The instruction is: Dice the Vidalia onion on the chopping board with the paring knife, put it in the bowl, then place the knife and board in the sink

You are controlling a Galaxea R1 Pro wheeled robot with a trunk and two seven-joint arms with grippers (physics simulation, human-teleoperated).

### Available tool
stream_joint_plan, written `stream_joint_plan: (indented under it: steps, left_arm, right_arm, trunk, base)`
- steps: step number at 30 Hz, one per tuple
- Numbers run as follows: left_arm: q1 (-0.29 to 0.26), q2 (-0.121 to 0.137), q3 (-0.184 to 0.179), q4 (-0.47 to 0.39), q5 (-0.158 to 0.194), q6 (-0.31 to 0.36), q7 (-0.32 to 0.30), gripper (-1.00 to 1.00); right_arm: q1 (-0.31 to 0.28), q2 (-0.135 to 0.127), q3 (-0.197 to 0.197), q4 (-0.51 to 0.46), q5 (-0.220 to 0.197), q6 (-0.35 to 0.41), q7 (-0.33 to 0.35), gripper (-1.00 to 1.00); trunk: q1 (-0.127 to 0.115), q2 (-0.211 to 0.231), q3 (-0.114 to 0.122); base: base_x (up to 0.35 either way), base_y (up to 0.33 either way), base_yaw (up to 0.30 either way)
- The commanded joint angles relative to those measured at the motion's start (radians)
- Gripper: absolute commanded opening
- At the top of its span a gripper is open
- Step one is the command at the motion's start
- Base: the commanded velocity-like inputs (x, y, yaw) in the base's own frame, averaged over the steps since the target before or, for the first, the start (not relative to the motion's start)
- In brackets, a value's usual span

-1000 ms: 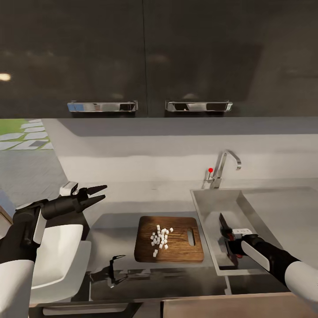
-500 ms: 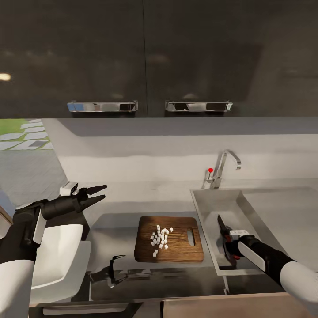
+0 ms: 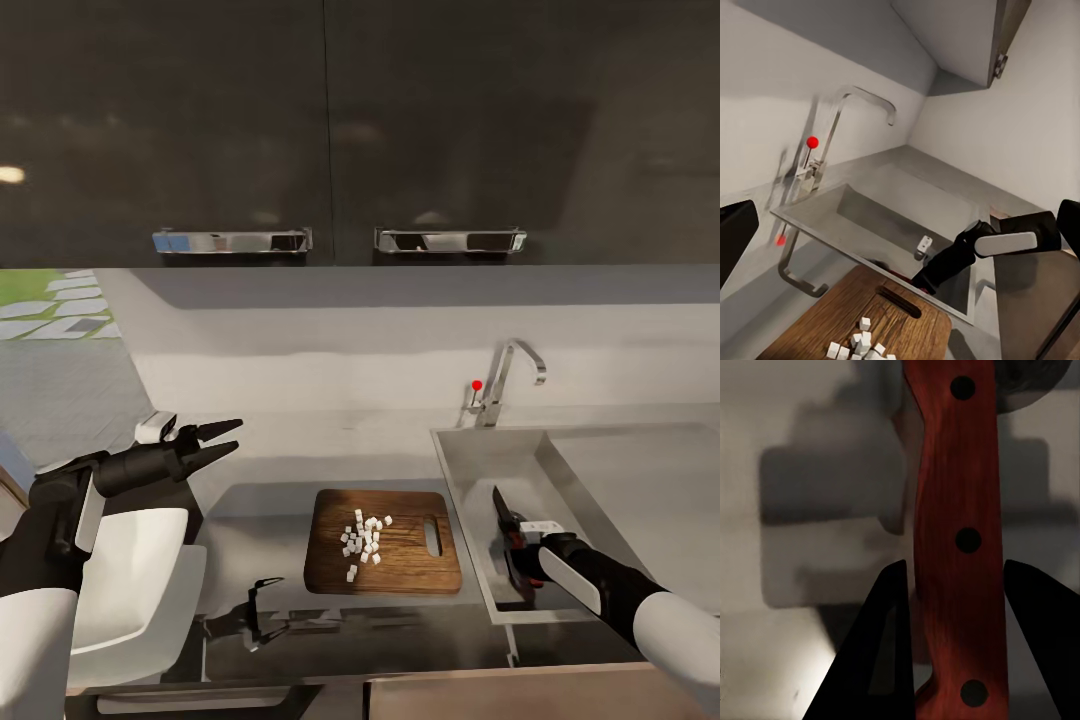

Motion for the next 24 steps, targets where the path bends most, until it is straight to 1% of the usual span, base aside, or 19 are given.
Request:
stream_joint_plan:
  steps: [1, 7, 8, 20, 24]
  left_arm:
    - [-0.001, 0.000, 0.000, 0.000, 0.000, 0.011, -0.004, 1.00]
    - [-0.001, 0.000, 0.001, 0.000, 0.000, 0.011, -0.004, 1.00]
    - [-0.001, 0.000, 0.001, 0.000, 0.000, 0.011, -0.004, 1.00]
    - [-0.001, 0.000, 0.001, 0.000, 0.000, 0.011, -0.004, 1.00]
    - [-0.001, 0.000, 0.001, 0.000, 0.000, 0.011, -0.004, 1.00]
  right_arm:
    - [-0.002, -0.001, 0.007, -0.003, -0.010, 0.001, -0.009, -1.00]
    - [-0.002, 0.000, 0.007, 0.008, -0.010, 0.001, -0.009, -1.00]
    - [-0.002, 0.000, 0.007, 0.010, -0.010, 0.001, -0.009, 1.00]
    - [-0.002, 0.000, 0.007, 0.011, -0.009, -0.003, -0.007, 1.00]
    - [-0.002, 0.000, 0.008, -0.007, -0.010, -0.003, -0.006, 1.00]
  trunk:
    - [0.001, -0.002, -0.002]
    - [0.001, -0.002, -0.002]
    - [0.001, -0.002, -0.002]
    - [0.001, -0.002, -0.002]
    - [0.001, -0.002, -0.002]
  base:
    - [0.000, 0.000, 0.000]
    - [0.000, 0.000, 0.000]
    - [0.000, 0.000, 0.000]
    - [0.000, 0.000, 0.000]
    - [0.000, 0.000, 0.000]
